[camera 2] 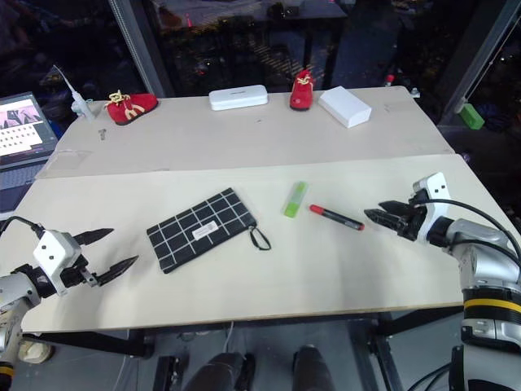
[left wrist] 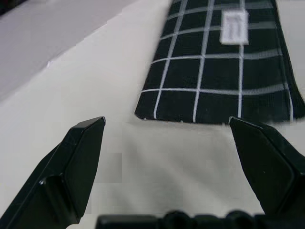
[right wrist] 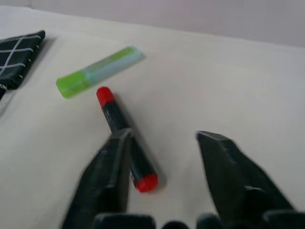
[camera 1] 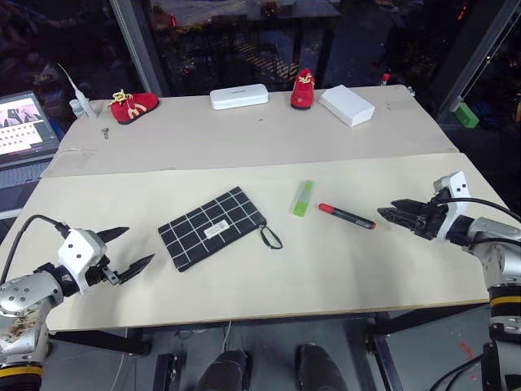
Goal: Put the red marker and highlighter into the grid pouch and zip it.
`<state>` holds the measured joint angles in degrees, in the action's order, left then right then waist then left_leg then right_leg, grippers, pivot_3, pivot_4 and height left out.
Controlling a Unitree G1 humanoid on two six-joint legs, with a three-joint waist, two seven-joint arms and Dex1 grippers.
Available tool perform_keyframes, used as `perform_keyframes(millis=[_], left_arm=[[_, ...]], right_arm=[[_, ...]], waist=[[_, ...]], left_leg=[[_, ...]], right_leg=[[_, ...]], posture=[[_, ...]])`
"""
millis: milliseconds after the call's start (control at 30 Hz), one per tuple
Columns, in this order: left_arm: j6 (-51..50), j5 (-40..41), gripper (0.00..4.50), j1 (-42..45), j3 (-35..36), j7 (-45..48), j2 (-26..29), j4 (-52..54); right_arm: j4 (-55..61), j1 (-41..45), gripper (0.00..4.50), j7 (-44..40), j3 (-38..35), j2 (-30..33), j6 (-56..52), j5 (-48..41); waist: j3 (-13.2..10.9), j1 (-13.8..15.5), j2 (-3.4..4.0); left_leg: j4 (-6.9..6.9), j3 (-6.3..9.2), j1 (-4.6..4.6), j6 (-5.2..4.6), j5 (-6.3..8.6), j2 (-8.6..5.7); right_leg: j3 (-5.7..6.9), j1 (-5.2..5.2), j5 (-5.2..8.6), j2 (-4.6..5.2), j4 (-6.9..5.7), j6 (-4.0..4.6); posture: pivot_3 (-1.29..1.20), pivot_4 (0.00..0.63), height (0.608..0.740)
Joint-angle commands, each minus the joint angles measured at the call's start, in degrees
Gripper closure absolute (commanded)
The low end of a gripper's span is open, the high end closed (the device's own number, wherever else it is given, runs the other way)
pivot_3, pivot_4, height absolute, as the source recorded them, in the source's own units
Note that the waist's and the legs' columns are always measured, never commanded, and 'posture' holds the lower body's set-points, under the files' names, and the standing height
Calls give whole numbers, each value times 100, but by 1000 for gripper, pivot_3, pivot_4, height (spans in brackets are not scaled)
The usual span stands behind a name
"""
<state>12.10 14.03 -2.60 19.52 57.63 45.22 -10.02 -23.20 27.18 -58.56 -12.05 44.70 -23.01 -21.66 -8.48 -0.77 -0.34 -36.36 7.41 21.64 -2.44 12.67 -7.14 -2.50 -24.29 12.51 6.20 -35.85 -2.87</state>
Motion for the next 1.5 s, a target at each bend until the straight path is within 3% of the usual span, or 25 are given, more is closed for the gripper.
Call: perform_keyframes(millis=[33, 133, 333, 467, 633, 833, 1167, 1500], left_arm=[[669, -260, 0, -14, -127, 96, 163, -91], [1000, -439, 0, -46, -325, 186, 241, -126], [1483, -813, 0, 57, -765, 205, 369, -212], [1694, -904, 0, 274, -976, 196, 415, -373], [1940, -973, 0, 518, -1128, 193, 456, -696], [2205, -999, 0, 572, -1230, 125, 438, -976], [2358, -989, 0, 568, -1319, -28, 392, -1032], [3053, -1556, 0, 1077, -1864, -517, 28, -1318]], right_arm=[[325, 258, 3403, -196, 56, -32, 3, -142], [838, 485, 4461, -393, 403, -304, -275, -280], [1559, 1264, 4461, -176, 1455, -1256, -813, -142], [1452, 1816, 4461, 146, 2316, -1862, -695, 522], [932, 2357, 4461, 671, 3034, -2573, -985, 1183], [-35, 2656, 4461, 1255, 3602, -3140, -344, 2056], [-696, 2407, 4461, 1183, 4818, -2816, 1126, 3631], [-1114, 2652, 4461, 1203, 4384, -3020, 1436, 3689]], waist=[[0, 0, 0], [0, -38, 0], [0, -64, 0], [0, -34, 0], [1, -6, -1], [1, -38, 0], [2, -59, 1], [3, -18, -1]], left_leg=[[0, 0, 0, -1, 0, 0], [-1, -1, -1, -2, 0, 1], [-1, -4, -7, -7, -2, 13], [-1, -5, -2, -7, -2, 11], [-4, -6, 31, -5, -1, 5], [-4, -9, 36, -2, -1, 4], [-2, -16, 5, 4, -4, 6], [-1, -16, -82, 2, 0, 7]], right_leg=[[0, 0, 0, 0, 0, 0], [0, 0, 0, -1, -1, -1], [5, -9, -3, -7, -10, 3], [11, -23, -5, -7, -16, 4], [24, -71, -14, -6, -31, 8], [32, -85, -26, -8, -29, 15], [42, -82, -31, -14, -37, 23], [50, 5, -30, -17, -23, 21]], posture=[[0, 150, 740], [0, 150, 740], [0, 150, 740], [0, 150, 740], [0, 150, 740], [0, 150, 740], [0, 150, 740], [0, 150, 740]])
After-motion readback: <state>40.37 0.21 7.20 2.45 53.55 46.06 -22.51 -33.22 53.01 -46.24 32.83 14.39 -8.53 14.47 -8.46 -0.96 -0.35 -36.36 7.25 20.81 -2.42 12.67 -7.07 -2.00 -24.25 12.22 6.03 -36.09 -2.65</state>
